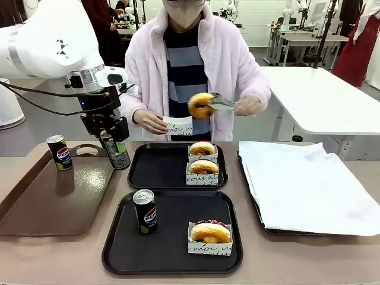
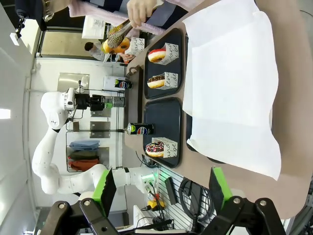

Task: Set up donuts and drinks on trays.
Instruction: Pick up one Pepsi coke from the Handle tray and place it on the Flat Tray without a Pepsi coke.

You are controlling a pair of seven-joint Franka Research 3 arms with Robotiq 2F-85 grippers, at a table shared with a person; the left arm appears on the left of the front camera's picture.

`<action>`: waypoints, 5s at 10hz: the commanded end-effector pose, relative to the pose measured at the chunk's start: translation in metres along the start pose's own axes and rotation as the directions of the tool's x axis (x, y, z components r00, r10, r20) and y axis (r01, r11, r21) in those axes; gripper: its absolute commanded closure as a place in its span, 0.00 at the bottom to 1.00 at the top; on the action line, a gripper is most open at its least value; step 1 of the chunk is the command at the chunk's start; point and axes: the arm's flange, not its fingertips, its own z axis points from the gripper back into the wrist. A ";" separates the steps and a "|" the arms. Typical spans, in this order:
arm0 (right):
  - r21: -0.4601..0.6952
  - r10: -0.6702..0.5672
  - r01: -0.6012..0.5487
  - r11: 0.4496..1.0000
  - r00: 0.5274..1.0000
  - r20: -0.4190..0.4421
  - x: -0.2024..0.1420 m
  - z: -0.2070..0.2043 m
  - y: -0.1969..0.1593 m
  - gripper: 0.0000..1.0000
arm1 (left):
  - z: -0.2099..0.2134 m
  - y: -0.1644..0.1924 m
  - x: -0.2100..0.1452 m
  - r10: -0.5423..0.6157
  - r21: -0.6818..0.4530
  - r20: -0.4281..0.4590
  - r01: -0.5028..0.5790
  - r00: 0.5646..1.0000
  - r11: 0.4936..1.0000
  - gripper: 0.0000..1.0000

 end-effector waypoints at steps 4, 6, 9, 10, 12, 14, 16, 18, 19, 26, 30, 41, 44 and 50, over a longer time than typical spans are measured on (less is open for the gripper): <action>0.017 0.010 -0.010 1.000 1.000 0.012 0.000 0.000 0.000 0.00 | -0.004 0.003 0.008 -0.019 -0.026 0.036 0.020 0.999 0.999 0.41; 0.017 0.010 -0.010 1.000 1.000 0.012 0.000 0.000 0.000 0.00 | -0.008 0.006 0.031 -0.018 -0.061 0.107 0.025 0.994 0.998 0.41; 0.017 0.010 -0.010 1.000 1.000 0.012 0.000 0.000 0.000 0.00 | -0.002 0.013 0.030 -0.045 -0.057 -0.002 0.045 0.999 0.997 0.41; 0.017 0.010 -0.010 1.000 1.000 0.012 0.000 0.000 0.000 0.00 | 0.026 0.017 -0.014 -0.149 -0.050 -0.121 0.143 0.981 0.988 0.41; 0.017 0.010 -0.010 1.000 1.000 0.012 0.000 0.000 0.000 0.00 | 0.059 0.019 -0.096 -0.294 -0.050 -0.052 0.292 0.954 0.955 0.41; 0.017 0.010 -0.010 1.000 1.000 0.012 0.000 0.000 0.000 0.00 | 0.059 0.020 -0.101 -0.285 -0.019 -0.052 0.285 0.957 0.958 0.41; 0.017 0.010 -0.010 1.000 1.000 0.012 0.000 0.000 0.000 0.00 | 0.058 0.024 -0.099 -0.258 -0.027 -0.041 0.257 0.965 0.966 0.41; 0.017 0.010 -0.010 1.000 1.000 0.012 0.000 0.000 0.000 0.00 | 0.058 0.024 -0.096 -0.243 -0.023 -0.029 0.243 0.970 0.970 0.41; 0.017 0.010 -0.010 1.000 1.000 0.012 0.000 0.000 0.000 0.00 | 0.055 0.021 -0.084 -0.233 -0.022 -0.026 0.232 0.972 0.972 0.41; 0.017 0.010 -0.010 1.000 1.000 0.012 0.000 0.000 0.000 0.00 | -0.020 -0.032 0.125 -0.025 0.132 -0.084 0.036 0.996 0.991 0.41; 0.017 0.010 -0.010 1.000 1.000 0.012 0.000 0.000 0.000 0.00 | -0.081 -0.023 0.173 0.021 0.117 -0.104 -0.009 0.994 0.993 0.41; 0.017 0.010 -0.010 1.000 1.000 0.012 0.000 0.000 0.000 0.00 | -0.125 -0.016 0.175 -0.003 0.068 -0.095 0.010 0.995 0.998 0.30; 0.017 0.010 -0.010 1.000 1.000 0.012 0.000 0.000 0.000 0.00 | -0.119 -0.016 0.171 -0.009 0.056 -0.090 0.014 0.996 0.998 0.00; 0.017 0.010 -0.010 1.000 1.000 0.012 0.000 0.000 0.000 0.00 | -0.088 -0.019 0.156 -0.024 0.026 -0.079 0.026 0.997 0.999 0.00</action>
